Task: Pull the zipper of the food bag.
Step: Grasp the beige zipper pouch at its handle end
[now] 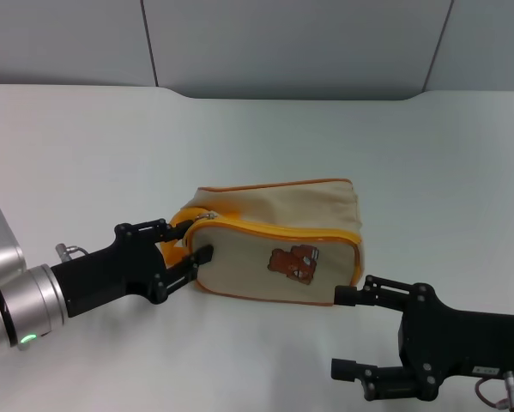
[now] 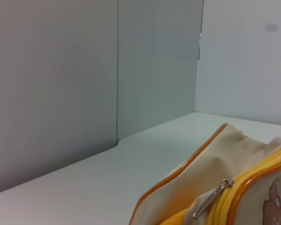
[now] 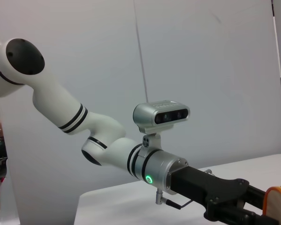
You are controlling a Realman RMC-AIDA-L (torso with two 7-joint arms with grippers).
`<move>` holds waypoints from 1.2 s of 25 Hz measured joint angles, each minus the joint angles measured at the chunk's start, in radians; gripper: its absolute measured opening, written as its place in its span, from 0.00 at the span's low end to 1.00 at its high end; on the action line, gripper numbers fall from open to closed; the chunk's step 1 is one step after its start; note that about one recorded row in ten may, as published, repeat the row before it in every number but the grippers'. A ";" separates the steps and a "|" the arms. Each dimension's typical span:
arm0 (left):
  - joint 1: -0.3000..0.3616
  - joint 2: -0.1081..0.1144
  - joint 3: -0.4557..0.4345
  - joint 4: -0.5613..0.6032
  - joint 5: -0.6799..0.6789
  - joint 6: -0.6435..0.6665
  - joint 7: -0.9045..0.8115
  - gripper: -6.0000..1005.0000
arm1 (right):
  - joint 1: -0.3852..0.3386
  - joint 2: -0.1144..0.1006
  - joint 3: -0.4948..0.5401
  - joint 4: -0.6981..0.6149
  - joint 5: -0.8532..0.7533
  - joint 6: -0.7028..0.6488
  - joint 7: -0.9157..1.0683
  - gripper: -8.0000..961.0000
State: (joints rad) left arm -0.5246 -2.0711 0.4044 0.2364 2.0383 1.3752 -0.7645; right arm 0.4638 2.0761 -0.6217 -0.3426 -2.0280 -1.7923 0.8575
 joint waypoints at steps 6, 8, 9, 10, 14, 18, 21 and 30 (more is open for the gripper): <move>-0.002 0.000 0.002 0.000 0.000 0.002 0.000 0.44 | 0.003 0.000 0.000 -0.001 0.000 0.001 -0.001 0.87; -0.002 0.000 0.002 -0.001 -0.001 0.006 0.000 0.40 | 0.001 0.001 0.009 -0.001 0.000 0.001 -0.006 0.87; -0.002 0.000 0.002 -0.001 -0.001 0.006 0.000 0.38 | 0.001 0.001 0.009 -0.001 0.000 0.001 -0.006 0.87; -0.002 0.000 0.002 0.000 -0.001 0.011 0.000 0.36 | 0.001 0.001 0.022 0.001 0.000 0.001 -0.012 0.87; -0.003 0.000 0.003 0.011 -0.001 0.033 0.008 0.24 | 0.001 0.004 0.135 0.011 0.002 -0.013 -0.077 0.87; -0.013 0.003 0.003 0.030 0.002 0.050 0.028 0.20 | 0.022 0.007 0.252 0.035 0.110 0.004 -0.181 0.87; -0.028 0.004 0.004 0.037 0.004 0.061 0.029 0.18 | 0.043 0.007 0.250 0.043 0.168 0.056 -0.228 0.87; -0.069 0.005 0.012 0.066 0.005 0.102 0.030 0.15 | 0.151 0.007 0.243 0.052 0.190 0.199 -0.492 0.87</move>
State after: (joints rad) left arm -0.5936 -2.0665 0.4169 0.3028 2.0433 1.4775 -0.7347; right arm 0.6149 2.0832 -0.3791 -0.2902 -1.8384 -1.5929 0.3652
